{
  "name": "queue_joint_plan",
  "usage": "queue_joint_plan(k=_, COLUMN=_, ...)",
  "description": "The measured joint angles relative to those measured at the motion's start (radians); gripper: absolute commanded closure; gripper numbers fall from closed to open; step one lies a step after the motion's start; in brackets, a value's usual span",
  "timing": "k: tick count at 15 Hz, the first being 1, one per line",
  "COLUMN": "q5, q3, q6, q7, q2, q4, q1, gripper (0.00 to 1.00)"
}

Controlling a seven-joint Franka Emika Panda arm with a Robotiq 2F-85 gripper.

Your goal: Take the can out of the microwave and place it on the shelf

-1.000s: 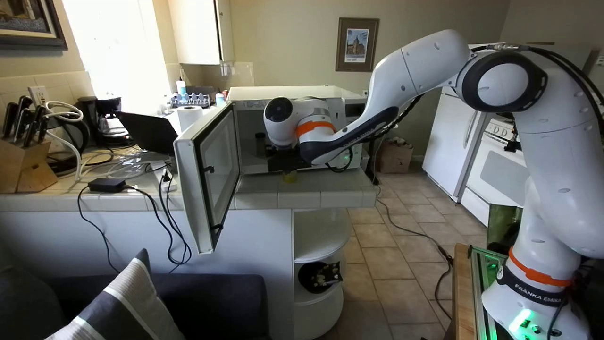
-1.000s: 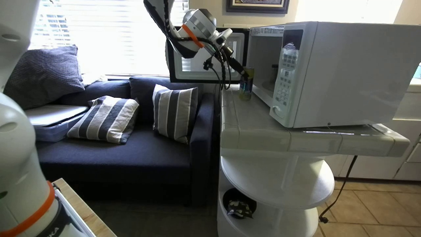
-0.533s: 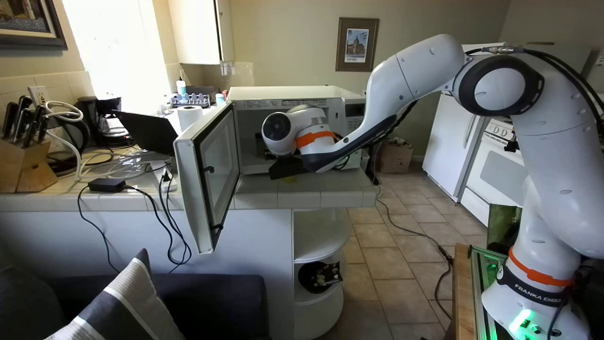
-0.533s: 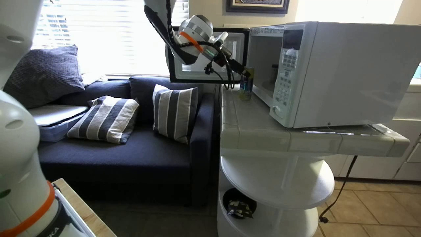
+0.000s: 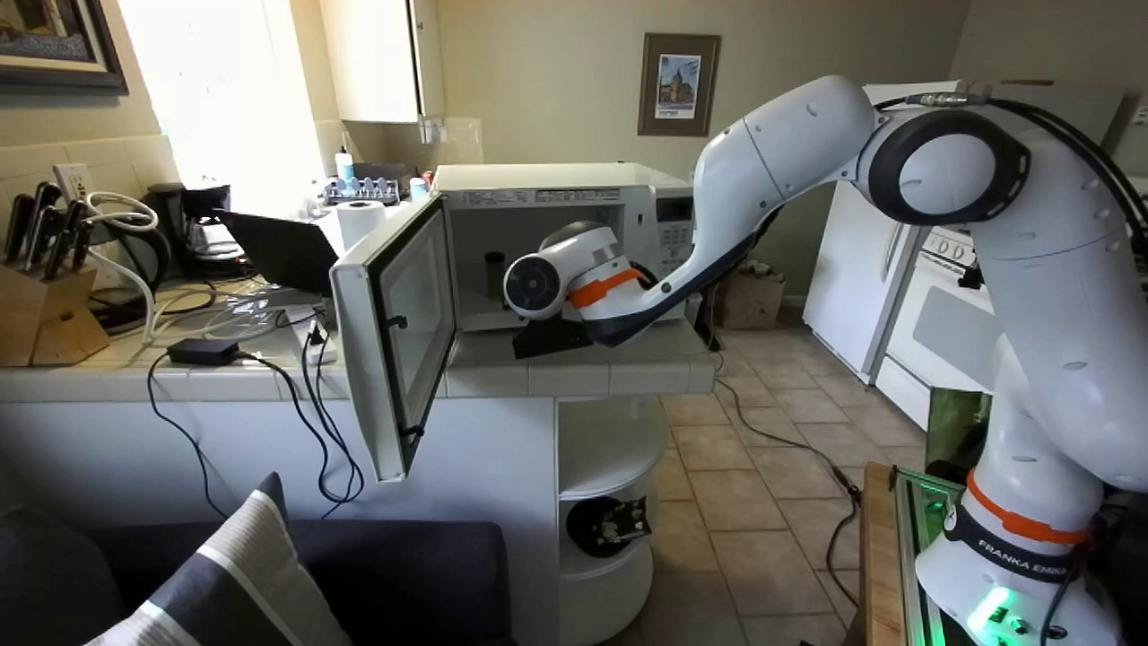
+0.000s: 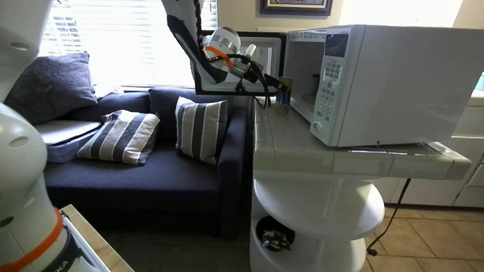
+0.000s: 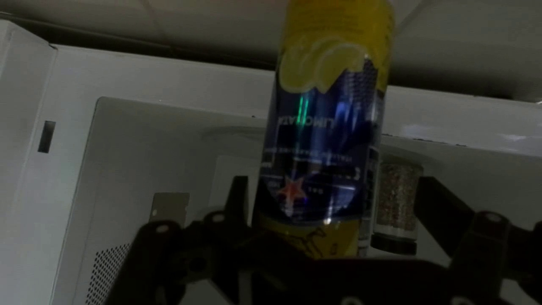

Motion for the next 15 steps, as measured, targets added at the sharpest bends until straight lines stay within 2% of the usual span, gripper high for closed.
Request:
queue_joint_plan(k=4, q5=-0.038, q3=0.012, q6=-0.056, q7=0.068, q2=0.007, q4=-0.007, q1=0.003, gripper=0.0)
queue_joint_plan(k=5, q5=-0.047, q3=0.015, q6=-0.072, q7=0.082, q2=0.007, q4=-0.011, q1=0.004, gripper=0.06)
queue_joint_plan(k=6, q5=-0.053, q3=0.017, q6=-0.09, q7=0.093, q2=0.007, q4=-0.014, q1=0.005, gripper=0.25)
queue_joint_plan(k=7, q5=-0.06, q3=0.019, q6=-0.104, q7=0.101, q2=0.007, q4=-0.016, q1=0.006, gripper=0.3)
queue_joint_plan(k=8, q5=-0.068, q3=0.022, q6=-0.119, q7=0.109, q2=0.007, q4=-0.018, q1=0.006, gripper=0.3)
queue_joint_plan(k=12, q5=-0.101, q3=0.023, q6=-0.136, q7=0.129, q2=0.007, q4=-0.021, q1=0.005, gripper=0.61)
queue_joint_plan(k=15, q5=-0.112, q3=0.026, q6=-0.136, q7=0.143, q2=0.006, q4=-0.021, q1=0.002, gripper=0.62)
